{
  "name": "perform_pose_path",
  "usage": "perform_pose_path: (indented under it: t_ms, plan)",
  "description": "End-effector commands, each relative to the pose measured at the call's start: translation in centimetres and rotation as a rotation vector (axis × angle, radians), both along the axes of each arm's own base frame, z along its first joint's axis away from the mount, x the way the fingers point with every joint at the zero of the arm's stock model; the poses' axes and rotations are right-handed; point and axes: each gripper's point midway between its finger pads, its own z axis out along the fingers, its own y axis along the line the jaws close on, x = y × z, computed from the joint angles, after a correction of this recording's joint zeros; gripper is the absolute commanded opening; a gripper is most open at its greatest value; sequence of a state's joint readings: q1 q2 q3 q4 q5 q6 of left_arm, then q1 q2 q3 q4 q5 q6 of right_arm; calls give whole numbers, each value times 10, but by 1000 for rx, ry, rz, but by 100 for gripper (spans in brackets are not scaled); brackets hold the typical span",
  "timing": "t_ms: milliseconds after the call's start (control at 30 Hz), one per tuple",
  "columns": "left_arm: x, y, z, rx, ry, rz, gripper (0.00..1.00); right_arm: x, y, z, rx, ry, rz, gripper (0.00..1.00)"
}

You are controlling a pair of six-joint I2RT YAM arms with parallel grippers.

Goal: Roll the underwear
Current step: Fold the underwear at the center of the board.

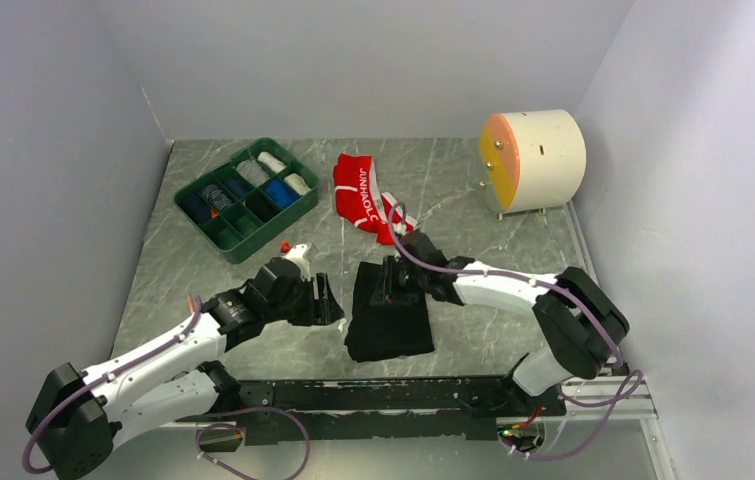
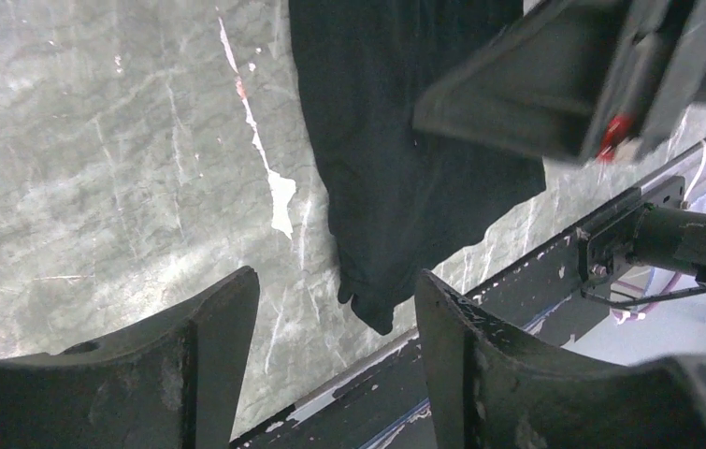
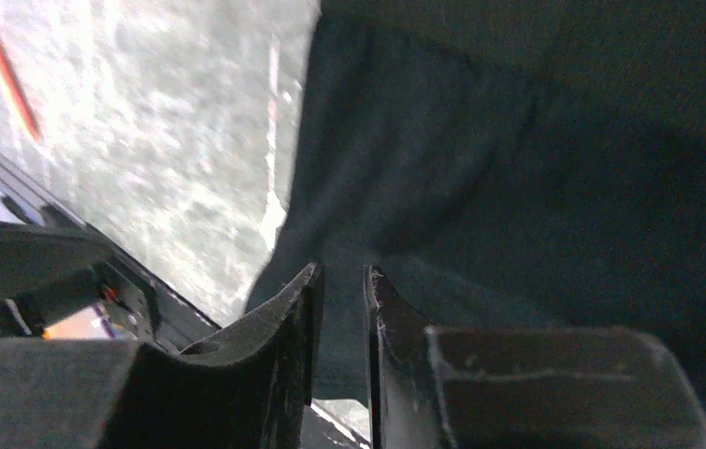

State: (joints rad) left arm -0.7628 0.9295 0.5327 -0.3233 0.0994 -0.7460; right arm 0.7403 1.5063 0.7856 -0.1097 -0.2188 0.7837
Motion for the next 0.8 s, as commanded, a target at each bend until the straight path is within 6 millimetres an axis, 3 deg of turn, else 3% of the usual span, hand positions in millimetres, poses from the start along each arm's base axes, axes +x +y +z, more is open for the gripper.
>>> perform_pose_path:
  t_ms: [0, 133, 200, 400, 500, 767]
  plan:
    - [11, 4, 16, -14, -43, 76, 69, -9, 15, -13, 35, 29, -20, 25]
    - [12, 10, 17, -7, -50, 100, 71, -3, 6, -38, -67, 44, -42, 25]
    - [11, 11, 17, -10, -51, 103, 71, -4, 6, -40, -109, 57, -27, 23]
    - [8, 13, 16, -5, -47, 101, 72, 6, 10, 3, -63, -53, -41, 25]
    - [8, 13, 17, -5, -49, 101, 72, 19, 8, 8, -73, -94, -84, 27]
    - [6, 16, 19, 6, -46, 97, 73, 26, 9, -41, -197, -1, -86, 20]
